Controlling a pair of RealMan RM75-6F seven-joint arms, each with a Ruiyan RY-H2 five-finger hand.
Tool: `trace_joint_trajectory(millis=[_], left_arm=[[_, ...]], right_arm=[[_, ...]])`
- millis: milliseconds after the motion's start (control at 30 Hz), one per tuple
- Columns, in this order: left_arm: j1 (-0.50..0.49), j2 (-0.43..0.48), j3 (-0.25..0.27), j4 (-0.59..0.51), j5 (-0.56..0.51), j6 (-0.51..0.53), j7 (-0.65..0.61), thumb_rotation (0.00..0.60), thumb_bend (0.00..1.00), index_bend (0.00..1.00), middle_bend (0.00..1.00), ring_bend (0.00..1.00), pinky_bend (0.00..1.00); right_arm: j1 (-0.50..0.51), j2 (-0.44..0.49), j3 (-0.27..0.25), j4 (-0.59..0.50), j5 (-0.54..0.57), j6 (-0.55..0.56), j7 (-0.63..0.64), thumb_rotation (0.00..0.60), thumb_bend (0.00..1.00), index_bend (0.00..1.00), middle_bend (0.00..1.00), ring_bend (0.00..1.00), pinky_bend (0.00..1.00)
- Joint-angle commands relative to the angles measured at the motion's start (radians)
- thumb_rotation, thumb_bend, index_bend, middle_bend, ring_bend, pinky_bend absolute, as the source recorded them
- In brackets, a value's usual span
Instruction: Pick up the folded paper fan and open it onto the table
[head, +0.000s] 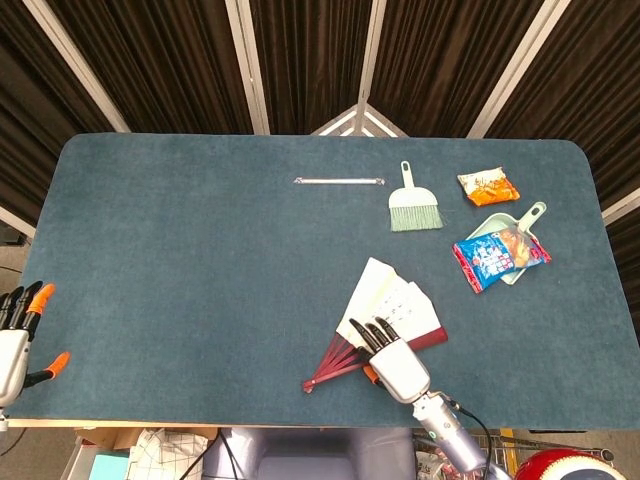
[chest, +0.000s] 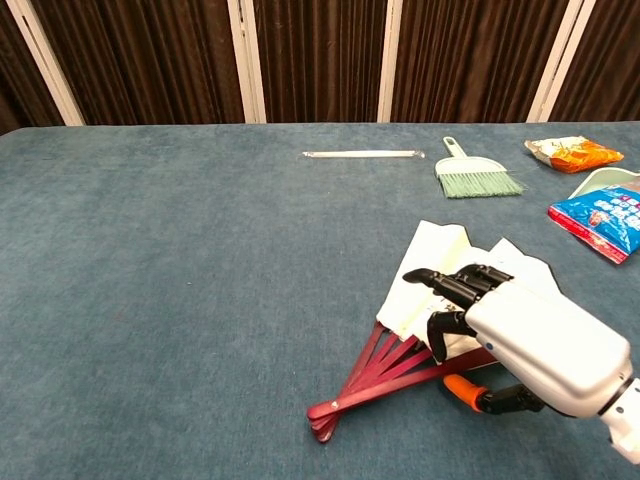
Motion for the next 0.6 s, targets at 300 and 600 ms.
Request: trace_joint_trajectory(millis=[300,600], left_arm=[[0.000,0.001,0.005,-0.006,0.007,0.001,0.004,0.600,0.31,0.06,0.02,0.00,0.02],[0.000,0.002,0.008,-0.007,0.011,0.000,0.000,0.600,0.31,0.06,0.02,0.00,0.02]], right_arm=[[0.010,-0.028,-0.005,0.050,-0.001,0.004,-0.048,0.600,0.42,0.59,0.14,0.24,0.20],[0.018,-0.029,-0.011,0.041,-0.002,0.010,-0.062,0.600,0.43,0.60,0.14,0.24,0.20]])
